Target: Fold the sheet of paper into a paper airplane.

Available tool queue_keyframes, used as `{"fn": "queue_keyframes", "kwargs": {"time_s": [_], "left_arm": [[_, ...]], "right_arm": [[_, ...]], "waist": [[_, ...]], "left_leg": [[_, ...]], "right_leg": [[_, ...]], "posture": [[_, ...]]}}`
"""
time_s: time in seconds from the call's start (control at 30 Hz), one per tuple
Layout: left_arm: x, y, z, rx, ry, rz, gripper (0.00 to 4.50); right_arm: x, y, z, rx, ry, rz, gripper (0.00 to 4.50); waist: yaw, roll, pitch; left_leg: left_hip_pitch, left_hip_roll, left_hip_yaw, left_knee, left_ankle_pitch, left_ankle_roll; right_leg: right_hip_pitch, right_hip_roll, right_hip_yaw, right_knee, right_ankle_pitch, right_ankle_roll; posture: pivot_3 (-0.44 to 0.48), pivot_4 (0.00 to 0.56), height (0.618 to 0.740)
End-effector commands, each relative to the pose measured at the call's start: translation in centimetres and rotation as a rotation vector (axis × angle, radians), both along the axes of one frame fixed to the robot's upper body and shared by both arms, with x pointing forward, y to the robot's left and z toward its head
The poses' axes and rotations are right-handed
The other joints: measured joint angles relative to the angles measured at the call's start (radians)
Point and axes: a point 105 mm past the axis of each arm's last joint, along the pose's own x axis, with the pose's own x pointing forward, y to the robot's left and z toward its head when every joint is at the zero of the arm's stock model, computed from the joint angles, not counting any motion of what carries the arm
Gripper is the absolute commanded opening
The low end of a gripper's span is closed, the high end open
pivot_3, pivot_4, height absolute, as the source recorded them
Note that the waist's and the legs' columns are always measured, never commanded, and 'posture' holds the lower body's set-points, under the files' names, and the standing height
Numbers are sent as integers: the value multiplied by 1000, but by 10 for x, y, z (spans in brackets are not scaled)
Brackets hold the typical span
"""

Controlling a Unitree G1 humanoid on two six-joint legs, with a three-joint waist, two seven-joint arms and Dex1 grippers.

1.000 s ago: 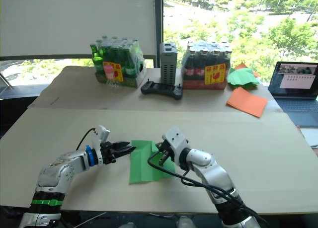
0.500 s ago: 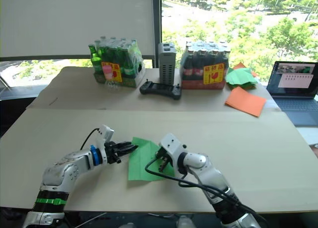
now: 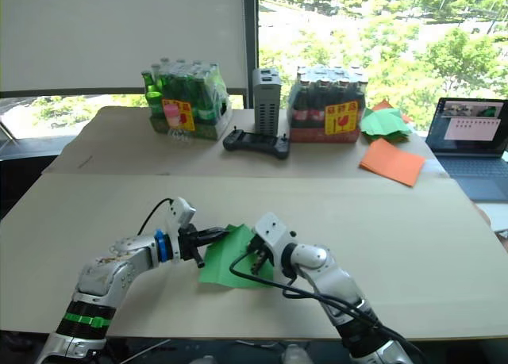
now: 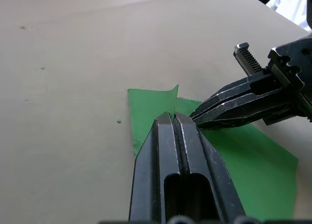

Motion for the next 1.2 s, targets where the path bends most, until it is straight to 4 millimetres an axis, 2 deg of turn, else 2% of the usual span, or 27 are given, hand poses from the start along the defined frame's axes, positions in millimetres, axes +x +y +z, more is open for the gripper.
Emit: {"fn": "queue_keyframes", "kwargs": {"time_s": [0.03, 0.17, 0.37, 0.53, 0.63, 0.83, 0.93, 1.0, 1.07, 1.2], "left_arm": [[-2, -3, 1, 35, -51, -40, 15], [0, -5, -3, 92, -99, -66, 15], [0, -6, -10, 164, -144, -111, 15], [-3, -5, -14, 200, -156, -142, 15], [-3, -5, -13, 205, -164, -142, 15], [0, -1, -10, 211, -176, -125, 15], [0, 1, -7, 203, -167, -118, 839], [2, 4, -4, 203, -162, -101, 1553], [4, 6, 5, 167, -149, -87, 2177], [8, 9, 31, 88, -141, -81, 2177]], "right_arm": [[2, 0, 3, 16, 3, -13, 0], [5, 2, 11, 65, -8, -26, 0], [19, 10, 35, 189, -53, -52, 0], [31, 17, 37, 195, -81, -58, 0], [38, 21, 31, 169, -86, -67, 0], [37, 16, 0, 8, -78, -65, 0], [34, 16, -3, -10, -83, -55, 0], [34, 17, -4, -18, -88, -48, 0], [33, 19, -5, -25, -91, -44, 0], [33, 20, -8, -40, -98, -39, 0]], "waist": [[1, 0, 0], [2, 0, 0], [1, 0, 0], [2, 0, 0], [2, 0, 0], [0, 0, 0], [0, 0, 0], [0, 0, 0], [-1, 0, 0], [-1, 0, 0]], "left_leg": [[0, 0, 0, 0, 0, 0], [0, 0, 0, 0, 0, 0], [0, 0, 0, 0, 0, 0], [-1, 0, 0, 0, 0, 0], [-1, 0, 0, 0, 0, 0], [-1, 0, 0, 0, 0, 0], [0, 0, 0, 0, 0, 0], [0, 0, 0, 0, 0, 0], [0, 0, 0, 0, 0, 0], [0, 0, 0, 0, 0, 0]], "right_leg": [[0, 0, 0, 0, 0, 0], [0, 0, 0, 0, 0, 0], [0, 0, 0, 0, 0, 0], [0, 0, 0, 0, 0, 0], [0, 0, 0, 0, 0, 0], [0, 0, 0, 0, 0, 0], [0, 0, 0, 0, 0, 0], [0, 0, 0, 0, 0, 0], [0, 0, 0, 0, 0, 0], [0, 0, 0, 1, 0, 0]], "posture": [[0, 150, 740], [0, 150, 740], [0, 150, 740], [0, 150, 740], [0, 150, 740], [0, 150, 740], [0, 150, 740], [0, 150, 740], [0, 150, 740], [0, 150, 740]]}}
